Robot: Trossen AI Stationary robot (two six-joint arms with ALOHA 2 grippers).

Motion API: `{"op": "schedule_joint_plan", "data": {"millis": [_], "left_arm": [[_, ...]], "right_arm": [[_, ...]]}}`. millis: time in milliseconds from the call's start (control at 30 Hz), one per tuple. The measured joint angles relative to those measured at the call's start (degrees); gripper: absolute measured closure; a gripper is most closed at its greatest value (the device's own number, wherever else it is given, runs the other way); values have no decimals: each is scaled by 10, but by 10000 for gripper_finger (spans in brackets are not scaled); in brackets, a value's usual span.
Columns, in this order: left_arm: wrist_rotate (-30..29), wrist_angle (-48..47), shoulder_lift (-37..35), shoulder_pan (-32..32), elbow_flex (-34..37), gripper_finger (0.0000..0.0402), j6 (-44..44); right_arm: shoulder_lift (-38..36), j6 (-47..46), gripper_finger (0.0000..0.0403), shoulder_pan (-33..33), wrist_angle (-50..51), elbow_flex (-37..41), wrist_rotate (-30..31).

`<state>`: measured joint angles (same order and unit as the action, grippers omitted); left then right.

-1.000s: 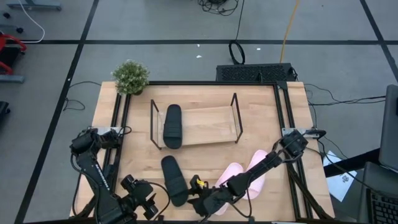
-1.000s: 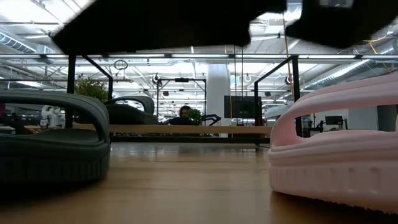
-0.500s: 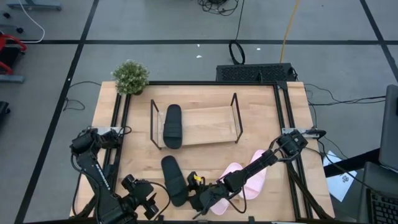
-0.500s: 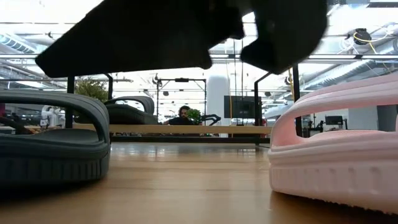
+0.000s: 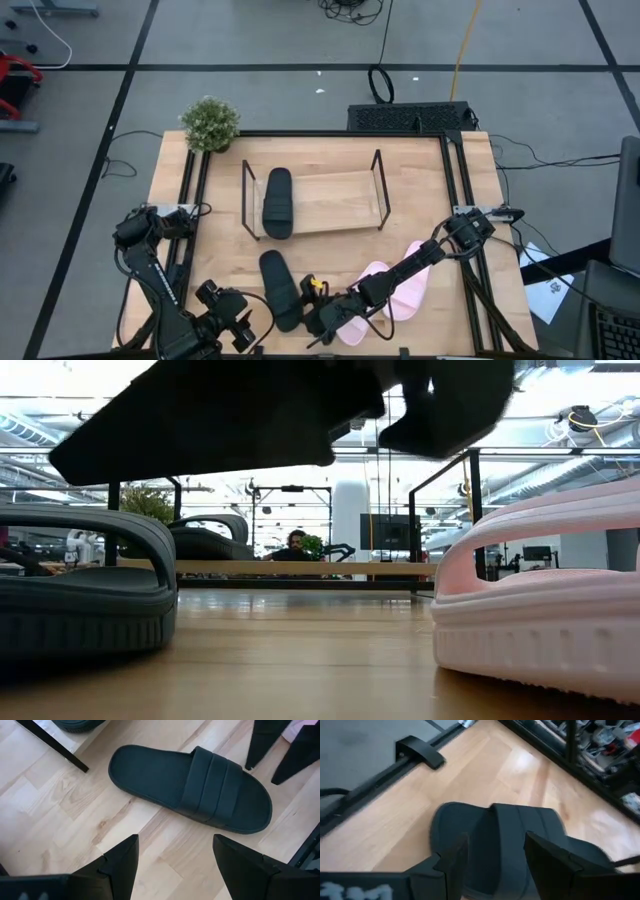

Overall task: Pick and place slides into the shelf
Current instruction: Put the black pair of slide on the shelf

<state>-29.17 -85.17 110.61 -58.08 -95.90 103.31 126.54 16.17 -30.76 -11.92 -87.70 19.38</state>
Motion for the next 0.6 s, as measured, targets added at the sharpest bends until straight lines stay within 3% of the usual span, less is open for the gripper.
{"op": "schedule_joint_plan", "data": {"millis": [400,600], "left_arm": [[-4,2,0,0,0,151,0],[-9,4,0,0,0,151,0]], "right_arm": [[46,-9,220,8,-40,0,3],[43,37,220,6,-47,0,64]]}}
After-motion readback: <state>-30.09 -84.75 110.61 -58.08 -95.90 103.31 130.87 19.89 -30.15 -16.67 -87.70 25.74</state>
